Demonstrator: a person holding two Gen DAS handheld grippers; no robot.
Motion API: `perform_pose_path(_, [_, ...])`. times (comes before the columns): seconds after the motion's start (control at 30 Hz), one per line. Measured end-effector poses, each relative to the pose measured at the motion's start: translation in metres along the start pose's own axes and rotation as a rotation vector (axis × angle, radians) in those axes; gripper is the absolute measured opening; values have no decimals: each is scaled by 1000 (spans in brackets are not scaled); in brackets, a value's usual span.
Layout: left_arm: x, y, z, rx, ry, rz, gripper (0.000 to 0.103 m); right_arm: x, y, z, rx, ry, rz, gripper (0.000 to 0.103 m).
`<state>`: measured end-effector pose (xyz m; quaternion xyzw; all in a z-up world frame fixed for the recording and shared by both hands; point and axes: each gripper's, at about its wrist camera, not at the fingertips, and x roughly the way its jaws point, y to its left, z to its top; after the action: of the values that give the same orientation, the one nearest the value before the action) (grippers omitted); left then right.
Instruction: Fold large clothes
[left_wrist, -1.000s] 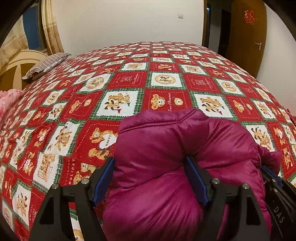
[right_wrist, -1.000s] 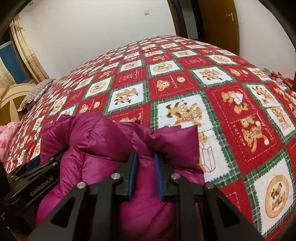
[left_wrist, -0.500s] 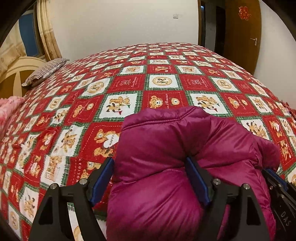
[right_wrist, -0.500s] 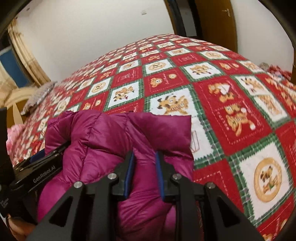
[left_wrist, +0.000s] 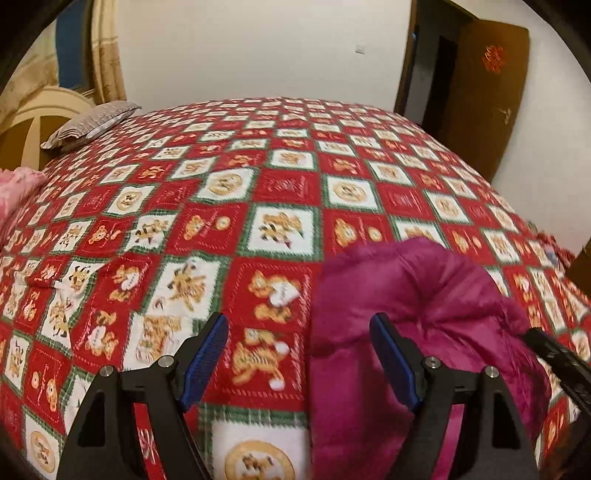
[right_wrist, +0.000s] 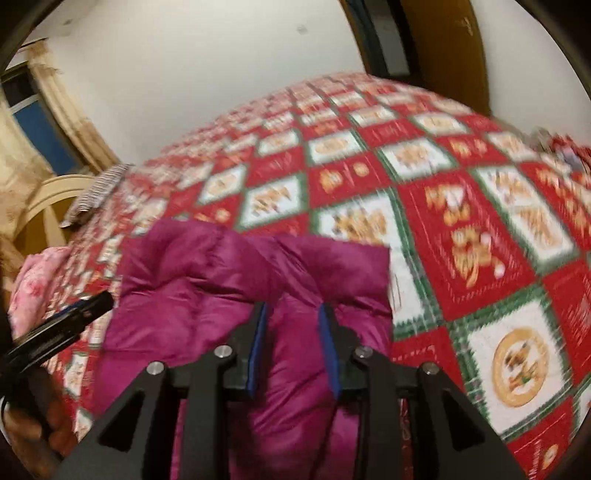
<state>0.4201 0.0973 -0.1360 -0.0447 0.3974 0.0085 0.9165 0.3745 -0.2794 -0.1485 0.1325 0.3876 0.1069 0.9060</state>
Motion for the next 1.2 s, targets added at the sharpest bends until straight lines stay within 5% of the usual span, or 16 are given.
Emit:
perform_pose_path(0.2, [31, -27, 7, 65, 47, 45, 80, 14, 40, 25, -133, 12, 12, 33])
perform_pose_path(0.37, [40, -42, -3, 125, 41, 85, 80, 58, 38, 3, -168, 109, -29, 35])
perform_pose_path(0.6, [6, -15, -8, 72, 23, -97, 80, 16, 17, 0, -60, 63, 13, 41])
perform_pose_path(0.73, [-17, 9, -20, 9, -18, -178, 80, -26, -13, -9, 44, -27, 14, 74])
perform_pose_path(1.03, [-16, 2, -46, -6, 27, -266, 80, -27, -40, -31, 213, 21, 138, 74])
perform_pose_path(1.2, [-10, -7, -47, -19, 53, -304, 80, -21, -23, -28, 105, 28, 121, 83])
